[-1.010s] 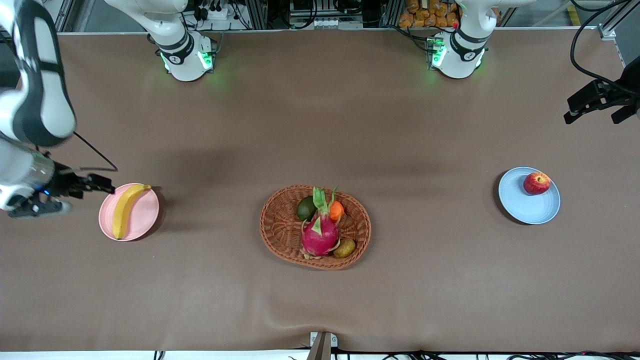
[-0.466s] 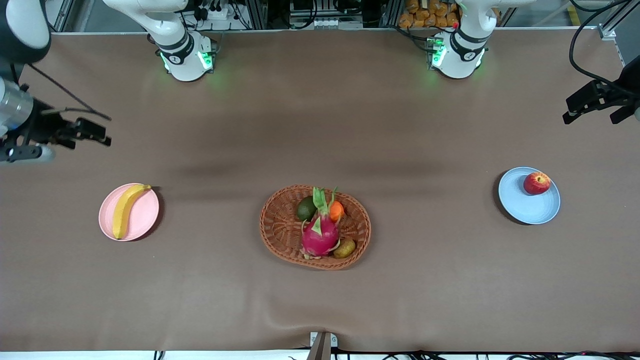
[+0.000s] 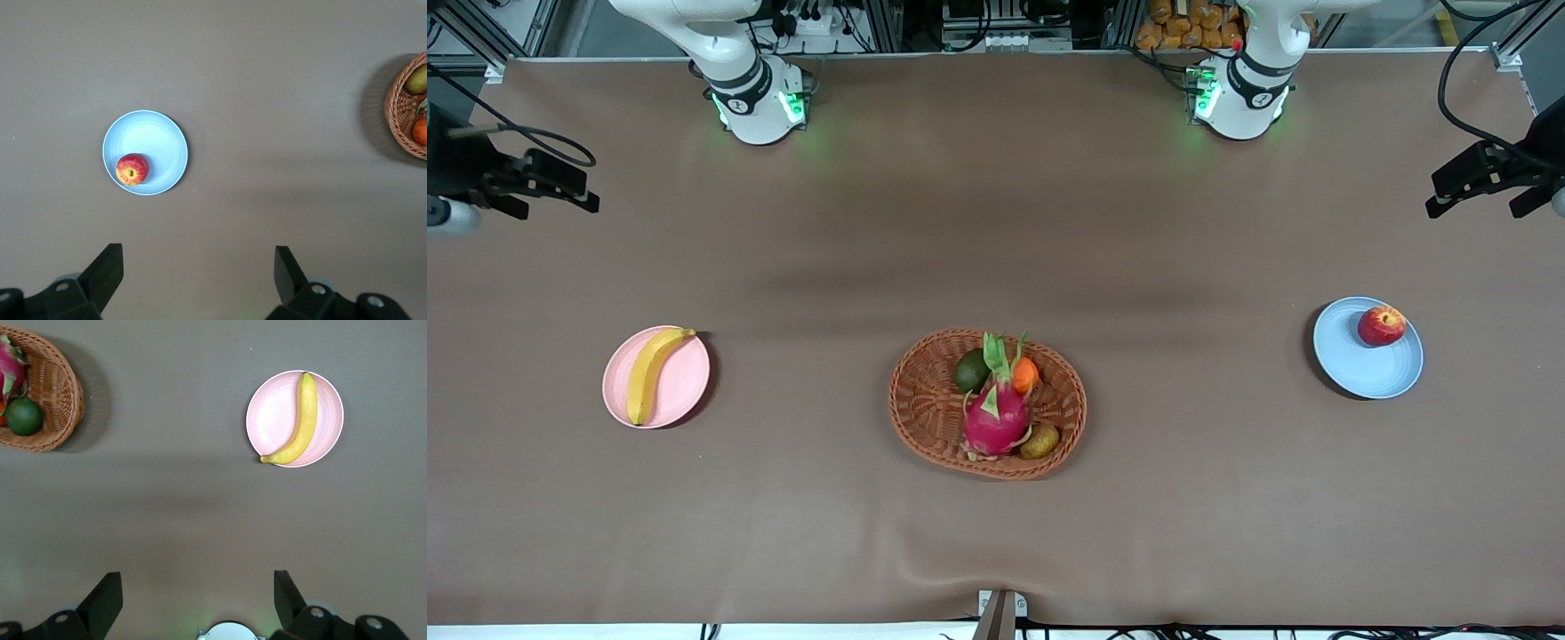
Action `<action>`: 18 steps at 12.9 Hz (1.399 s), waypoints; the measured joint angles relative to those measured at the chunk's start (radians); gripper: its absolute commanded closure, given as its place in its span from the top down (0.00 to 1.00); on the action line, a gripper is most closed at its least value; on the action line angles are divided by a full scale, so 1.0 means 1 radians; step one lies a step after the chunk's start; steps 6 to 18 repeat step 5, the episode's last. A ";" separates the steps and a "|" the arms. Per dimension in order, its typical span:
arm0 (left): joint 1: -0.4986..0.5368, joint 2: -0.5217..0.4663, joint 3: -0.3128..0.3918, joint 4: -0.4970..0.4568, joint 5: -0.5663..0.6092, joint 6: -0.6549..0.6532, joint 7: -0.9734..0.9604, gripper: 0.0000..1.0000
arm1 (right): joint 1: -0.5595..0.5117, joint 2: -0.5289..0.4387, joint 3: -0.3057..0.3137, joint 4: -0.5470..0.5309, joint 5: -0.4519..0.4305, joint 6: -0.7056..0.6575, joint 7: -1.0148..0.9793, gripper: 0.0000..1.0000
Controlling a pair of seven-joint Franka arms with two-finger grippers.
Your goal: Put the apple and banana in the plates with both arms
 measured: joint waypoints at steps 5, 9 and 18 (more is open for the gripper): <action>0.000 0.005 0.000 -0.001 0.000 -0.004 0.000 1.00 | 0.000 0.001 0.000 0.051 -0.069 -0.035 0.000 1.00; 0.000 0.005 0.000 -0.001 0.000 -0.004 0.000 1.00 | 0.000 0.001 0.000 0.051 -0.069 -0.035 0.000 1.00; 0.000 0.005 0.000 -0.001 0.000 -0.004 0.000 1.00 | 0.000 0.001 0.000 0.051 -0.069 -0.035 0.000 1.00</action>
